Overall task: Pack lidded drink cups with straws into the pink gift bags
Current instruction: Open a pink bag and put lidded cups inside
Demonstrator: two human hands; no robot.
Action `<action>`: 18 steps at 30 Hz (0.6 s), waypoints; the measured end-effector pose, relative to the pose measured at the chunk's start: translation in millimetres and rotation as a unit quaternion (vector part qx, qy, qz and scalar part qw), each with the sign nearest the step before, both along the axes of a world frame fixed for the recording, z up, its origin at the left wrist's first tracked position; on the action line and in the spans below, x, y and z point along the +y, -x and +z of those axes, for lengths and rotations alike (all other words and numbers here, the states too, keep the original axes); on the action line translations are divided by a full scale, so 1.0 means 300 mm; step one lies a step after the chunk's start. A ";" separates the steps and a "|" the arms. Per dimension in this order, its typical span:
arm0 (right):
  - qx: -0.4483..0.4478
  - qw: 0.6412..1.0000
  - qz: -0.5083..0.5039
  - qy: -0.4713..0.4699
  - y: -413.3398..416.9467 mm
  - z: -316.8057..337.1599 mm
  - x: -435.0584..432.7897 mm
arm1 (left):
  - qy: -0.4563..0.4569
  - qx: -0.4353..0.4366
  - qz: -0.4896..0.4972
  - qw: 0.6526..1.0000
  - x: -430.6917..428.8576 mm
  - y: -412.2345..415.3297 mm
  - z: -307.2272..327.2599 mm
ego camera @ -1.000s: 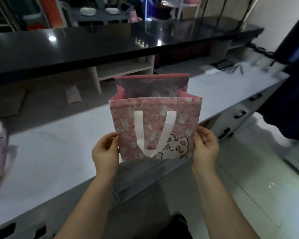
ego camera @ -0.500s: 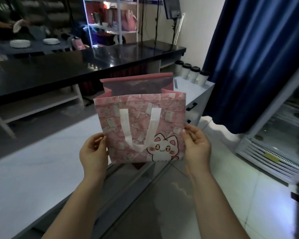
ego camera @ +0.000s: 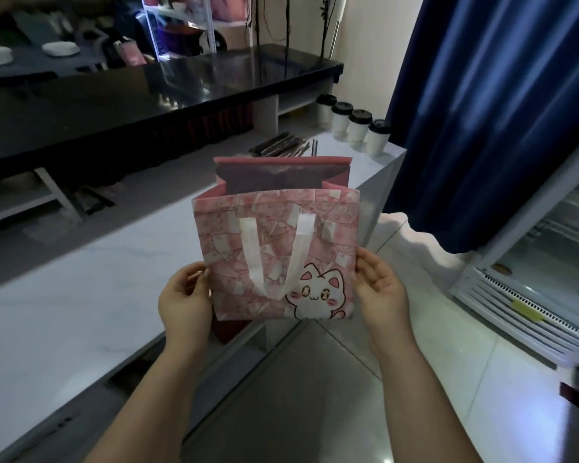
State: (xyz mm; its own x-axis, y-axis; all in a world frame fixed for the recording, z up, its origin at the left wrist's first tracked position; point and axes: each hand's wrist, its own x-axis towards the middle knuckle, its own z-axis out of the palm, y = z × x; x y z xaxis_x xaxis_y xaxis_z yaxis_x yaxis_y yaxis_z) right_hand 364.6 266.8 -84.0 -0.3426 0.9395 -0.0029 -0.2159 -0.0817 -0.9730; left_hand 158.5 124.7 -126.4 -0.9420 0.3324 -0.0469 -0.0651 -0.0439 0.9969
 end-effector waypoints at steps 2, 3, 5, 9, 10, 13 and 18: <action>0.008 1.000 -0.004 0.013 0.036 -0.021 0.072 | 0.002 0.002 0.001 1.000 0.054 0.018 0.001; 0.010 1.000 -0.010 0.020 0.059 -0.034 0.105 | 0.003 0.002 0.003 1.000 0.080 0.032 0.003; 0.013 0.999 -0.016 0.030 0.115 -0.059 0.169 | 0.001 0.004 0.011 1.000 0.130 0.079 0.006; 0.009 1.000 0.003 0.024 0.273 -0.081 0.312 | -0.016 -0.009 0.023 1.000 0.263 0.239 -0.006; 0.008 1.000 0.004 0.022 0.324 -0.080 0.352 | -0.023 -0.020 0.024 0.999 0.306 0.284 -0.011; -0.008 1.000 -0.001 0.015 0.495 -0.058 0.472 | -0.040 -0.049 0.038 0.997 0.439 0.429 -0.023; -0.018 1.000 0.018 0.002 0.774 -0.001 0.683 | -0.047 -0.024 0.062 0.997 0.609 0.709 -0.002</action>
